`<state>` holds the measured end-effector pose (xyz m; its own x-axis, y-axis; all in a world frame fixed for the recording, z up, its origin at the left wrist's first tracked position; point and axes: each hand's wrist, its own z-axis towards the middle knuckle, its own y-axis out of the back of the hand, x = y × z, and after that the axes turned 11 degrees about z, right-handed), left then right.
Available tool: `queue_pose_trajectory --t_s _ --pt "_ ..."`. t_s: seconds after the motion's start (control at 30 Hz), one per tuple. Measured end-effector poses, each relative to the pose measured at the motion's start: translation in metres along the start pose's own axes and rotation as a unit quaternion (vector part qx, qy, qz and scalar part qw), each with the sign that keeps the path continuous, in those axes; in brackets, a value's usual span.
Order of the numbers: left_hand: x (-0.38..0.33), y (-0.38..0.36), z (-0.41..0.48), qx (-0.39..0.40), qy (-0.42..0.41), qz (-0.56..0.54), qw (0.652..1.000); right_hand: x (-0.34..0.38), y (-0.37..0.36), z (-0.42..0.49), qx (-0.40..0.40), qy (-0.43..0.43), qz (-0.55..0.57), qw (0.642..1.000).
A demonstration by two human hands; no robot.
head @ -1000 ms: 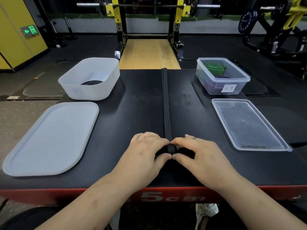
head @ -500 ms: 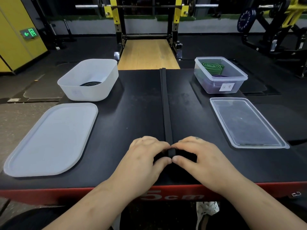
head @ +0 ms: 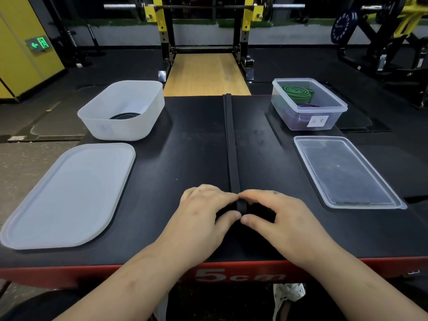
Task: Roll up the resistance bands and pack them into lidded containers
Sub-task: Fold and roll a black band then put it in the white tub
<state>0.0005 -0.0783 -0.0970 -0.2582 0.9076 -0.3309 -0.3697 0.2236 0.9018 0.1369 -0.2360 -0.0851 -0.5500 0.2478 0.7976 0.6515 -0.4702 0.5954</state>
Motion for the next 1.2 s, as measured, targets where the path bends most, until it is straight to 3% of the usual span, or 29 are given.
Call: queue_pose_trajectory --t_s 0.17,0.67,0.9,1.2 --pt "-0.001 -0.002 -0.003 0.0 0.031 -0.015 0.999 -0.003 -0.003 0.006 0.0 -0.002 -0.002 1.0" --pt "0.002 -0.002 0.005 0.006 0.013 0.008 1.0 -0.002 -0.001 0.005 0.009 -0.024 -0.031 0.999" --pt "0.001 -0.003 0.002 -0.002 0.005 0.013 1.0 0.002 -0.003 0.007 -0.008 0.014 -0.023 1.0" --pt "-0.008 0.001 -0.023 0.004 0.002 -0.006 1.0 -0.001 0.0 -0.01 0.037 0.031 -0.044 0.998"
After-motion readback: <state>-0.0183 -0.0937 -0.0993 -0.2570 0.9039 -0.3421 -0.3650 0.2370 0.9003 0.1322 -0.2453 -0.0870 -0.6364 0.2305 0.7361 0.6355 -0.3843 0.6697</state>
